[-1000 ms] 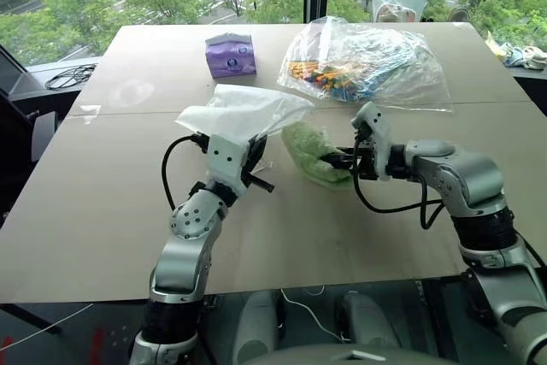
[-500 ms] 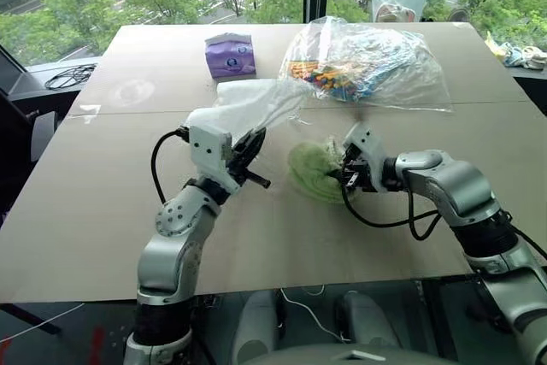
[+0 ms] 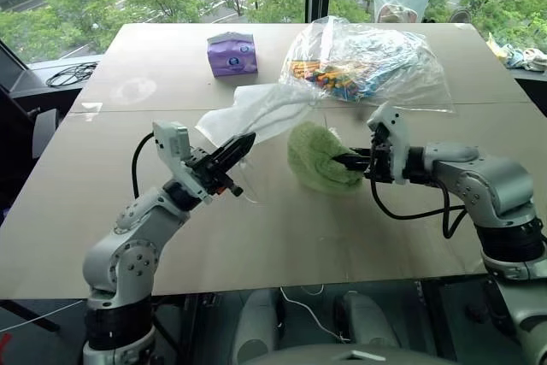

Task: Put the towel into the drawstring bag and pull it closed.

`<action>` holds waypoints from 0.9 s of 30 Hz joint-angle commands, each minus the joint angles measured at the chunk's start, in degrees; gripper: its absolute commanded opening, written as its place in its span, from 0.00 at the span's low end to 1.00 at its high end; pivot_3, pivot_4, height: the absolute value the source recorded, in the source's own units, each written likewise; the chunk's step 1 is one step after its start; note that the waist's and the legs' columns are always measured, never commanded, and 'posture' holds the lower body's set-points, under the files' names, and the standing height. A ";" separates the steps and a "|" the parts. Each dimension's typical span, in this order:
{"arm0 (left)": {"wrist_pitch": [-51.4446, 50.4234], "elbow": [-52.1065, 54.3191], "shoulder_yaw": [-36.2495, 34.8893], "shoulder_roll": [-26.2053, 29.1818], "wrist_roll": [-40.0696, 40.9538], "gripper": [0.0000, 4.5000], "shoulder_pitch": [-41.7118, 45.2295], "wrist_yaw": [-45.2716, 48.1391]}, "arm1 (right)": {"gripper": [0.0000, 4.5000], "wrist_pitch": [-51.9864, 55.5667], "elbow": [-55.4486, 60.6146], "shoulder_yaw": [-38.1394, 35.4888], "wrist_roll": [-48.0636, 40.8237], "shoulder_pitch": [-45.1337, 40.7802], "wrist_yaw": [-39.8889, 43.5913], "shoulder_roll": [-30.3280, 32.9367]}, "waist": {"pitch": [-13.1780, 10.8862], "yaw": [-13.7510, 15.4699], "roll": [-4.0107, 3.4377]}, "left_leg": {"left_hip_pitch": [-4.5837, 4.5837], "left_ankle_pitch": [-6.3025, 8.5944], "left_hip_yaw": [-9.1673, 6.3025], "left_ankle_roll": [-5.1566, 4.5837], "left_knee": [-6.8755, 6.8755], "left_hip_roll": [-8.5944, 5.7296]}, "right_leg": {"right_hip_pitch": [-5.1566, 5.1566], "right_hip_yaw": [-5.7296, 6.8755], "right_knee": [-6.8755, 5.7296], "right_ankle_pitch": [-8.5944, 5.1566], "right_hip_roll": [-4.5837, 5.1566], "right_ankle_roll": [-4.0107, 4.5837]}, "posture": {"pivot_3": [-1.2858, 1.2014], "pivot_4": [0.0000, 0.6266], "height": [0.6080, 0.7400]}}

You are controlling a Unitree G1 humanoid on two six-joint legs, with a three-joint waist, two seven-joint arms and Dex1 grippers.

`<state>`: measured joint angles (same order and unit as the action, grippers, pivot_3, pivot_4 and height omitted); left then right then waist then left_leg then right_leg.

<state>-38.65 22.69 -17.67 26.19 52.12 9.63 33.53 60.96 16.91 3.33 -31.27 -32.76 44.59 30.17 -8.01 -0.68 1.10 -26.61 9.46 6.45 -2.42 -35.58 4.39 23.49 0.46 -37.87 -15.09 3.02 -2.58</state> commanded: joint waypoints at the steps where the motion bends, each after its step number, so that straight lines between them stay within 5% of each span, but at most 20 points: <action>1: -1.46 -1.47 -0.60 2.84 1.94 0.00 1.65 2.61 | 0.01 -0.64 1.88 -2.42 -0.91 0.70 -0.47 1.71 | -0.01 -0.04 0.00 | 0.00 0.00 0.02 0.00 -0.01 -0.01 | 0.00 -0.01 0.00 0.00 0.01 0.00 | 0.52 0.24 1.00; 9: -1.19 -6.59 4.30 4.75 -1.52 0.00 4.43 6.03 | 0.01 -2.92 2.45 -0.27 2.26 4.89 -3.51 3.90 | -0.04 -0.01 0.02 | 0.00 0.00 0.04 0.00 -0.03 -0.01 | 0.01 -0.04 0.00 -0.02 0.01 0.03 | 0.52 0.24 1.00; 19: -8.56 -8.64 2.61 3.98 5.58 0.00 4.78 5.12 | 0.01 -3.92 2.13 0.47 2.76 6.21 -4.69 3.61 | -0.08 -0.03 0.06 | 0.00 -0.01 0.03 -0.01 -0.07 0.00 | 0.01 -0.05 -0.02 0.00 0.00 -0.01 | 0.52 0.24 1.00; 24: -6.39 -7.64 5.31 4.52 0.95 0.00 2.16 6.27 | 0.01 -4.50 1.69 0.87 3.17 6.40 -4.68 3.75 | -0.08 -0.05 0.06 | 0.00 0.00 0.05 0.00 -0.09 -0.01 | 0.00 -0.06 -0.02 0.00 0.00 -0.01 | 0.52 0.24 1.00; 27: -4.83 -6.66 6.45 3.97 -1.44 0.29 1.26 5.88 | 0.00 -4.49 1.97 0.79 3.09 6.66 -4.57 3.89 | -0.09 -0.03 0.06 | 0.00 0.00 0.04 0.00 -0.09 0.00 | 0.00 -0.06 -0.02 0.00 0.01 0.00 | 0.52 0.24 1.00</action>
<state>-45.60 13.02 -11.72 30.13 52.20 10.95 38.98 57.55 17.18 4.57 -27.97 -26.07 39.85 33.53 -8.10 -0.70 1.16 -26.61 9.45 6.49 -2.42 -35.66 4.39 23.49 0.41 -37.89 -15.09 3.03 -2.58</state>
